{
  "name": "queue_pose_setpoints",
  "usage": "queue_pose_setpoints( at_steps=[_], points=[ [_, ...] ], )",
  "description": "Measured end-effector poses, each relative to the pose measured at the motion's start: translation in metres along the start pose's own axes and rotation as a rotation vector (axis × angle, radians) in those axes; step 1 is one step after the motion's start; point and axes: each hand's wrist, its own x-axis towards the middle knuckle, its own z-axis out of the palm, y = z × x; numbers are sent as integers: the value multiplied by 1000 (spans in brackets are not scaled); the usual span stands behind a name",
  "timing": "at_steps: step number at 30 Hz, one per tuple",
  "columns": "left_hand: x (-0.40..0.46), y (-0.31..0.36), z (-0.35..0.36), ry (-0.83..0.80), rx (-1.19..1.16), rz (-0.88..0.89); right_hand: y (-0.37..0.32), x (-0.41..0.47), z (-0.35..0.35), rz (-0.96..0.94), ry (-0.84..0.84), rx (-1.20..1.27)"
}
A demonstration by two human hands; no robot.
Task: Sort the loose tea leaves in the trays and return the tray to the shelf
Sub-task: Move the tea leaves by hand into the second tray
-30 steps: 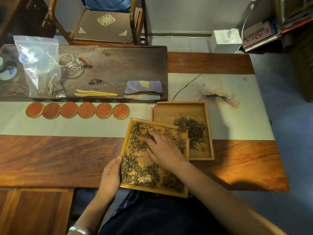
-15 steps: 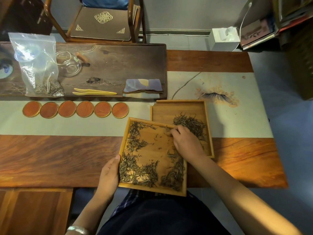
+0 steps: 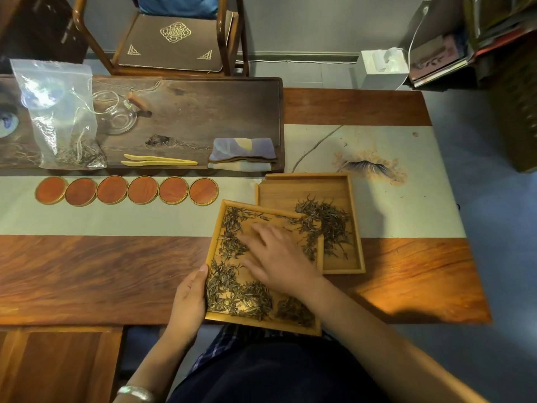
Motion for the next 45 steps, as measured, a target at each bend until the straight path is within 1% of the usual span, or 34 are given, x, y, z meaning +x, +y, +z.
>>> queue_pose_setpoints(
  at_steps=[2, 5, 10, 19, 23, 28, 30, 32, 33, 36, 38, 41, 45],
  points=[
    [0, 0, 2, -6, -5, -10, -5, 7, 6, -15, -57, -9],
    [0, 1, 4, -1, -13, -22, -1, 9, 11, -20, -69, -17],
    [0, 1, 3, 9, 25, -14, 23, -9, 9, -1, -2, -46],
    [-2, 3, 2, 14, 43, -4, 79, -33, -11, 183, 60, -116],
    [-4, 3, 3, -2, 44, 15, 90, -31, -13, 211, 94, -94],
    [-4, 3, 1, 19, 30, 21, 88, -26, -20, 296, 171, -35],
    [-3, 2, 2, 21, 32, 23, 78, -27, -24, 272, 214, -27],
    [-2, 3, 2, 27, 31, 26, 59, -29, -27, 180, 212, 6],
    [-2, 3, 2, 30, 31, 27, 47, -32, -27, 108, 183, 27],
    [0, 3, 2, 23, 31, 31, 11, -44, -17, -137, 16, 82],
    [2, 3, 3, 11, 38, 37, -4, -53, -7, -247, -49, 72],
    [5, 3, 2, 3, 28, 36, -7, -61, 3, -295, -43, 17],
    [3, 2, 1, -4, 45, 36, 9, -59, 0, -197, 31, 46]
  ],
)
